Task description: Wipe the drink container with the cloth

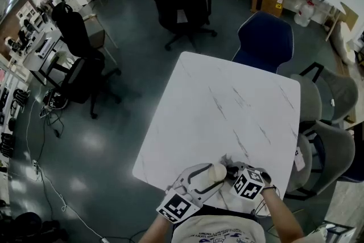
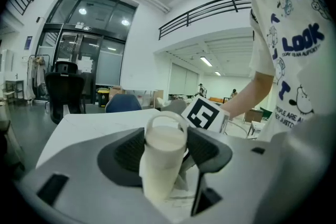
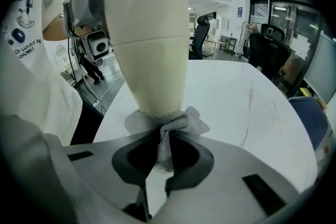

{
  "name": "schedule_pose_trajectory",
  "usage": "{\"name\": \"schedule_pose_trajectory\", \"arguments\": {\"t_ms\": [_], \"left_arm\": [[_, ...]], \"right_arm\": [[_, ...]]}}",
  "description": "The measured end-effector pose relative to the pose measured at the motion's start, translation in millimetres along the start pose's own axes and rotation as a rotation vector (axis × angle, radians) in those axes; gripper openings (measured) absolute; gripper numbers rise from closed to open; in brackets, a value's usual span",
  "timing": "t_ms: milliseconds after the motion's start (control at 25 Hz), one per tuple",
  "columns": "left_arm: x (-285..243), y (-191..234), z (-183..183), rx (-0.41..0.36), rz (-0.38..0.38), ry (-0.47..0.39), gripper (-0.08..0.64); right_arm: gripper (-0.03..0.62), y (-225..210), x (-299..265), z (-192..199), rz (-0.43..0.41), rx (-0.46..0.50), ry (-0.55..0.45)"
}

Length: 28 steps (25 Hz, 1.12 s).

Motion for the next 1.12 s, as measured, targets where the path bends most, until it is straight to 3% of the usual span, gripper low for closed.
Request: {"name": "schedule_pose_trajectory", "arguments": {"t_ms": [200,1120], "left_arm": [[2,0,1,0.001,0.013,-0.006,0.259],[8,5,1,-0.090,0.298,0.073,0.257]], "right_arm": [[0.043,4,7,-5,0.001,0.006,-0.017],[0.043,5,62,-55,-0.012,0.110,-0.112]]}}
Point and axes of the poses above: the fingertips, and each gripper's own axes: x backward along the fingers, y to its left, z out of its underside, the point moved 2 cm from there along x, backward along the fingers, and after that the axes turned 5 degrees about -y, right-handed, at the moved point
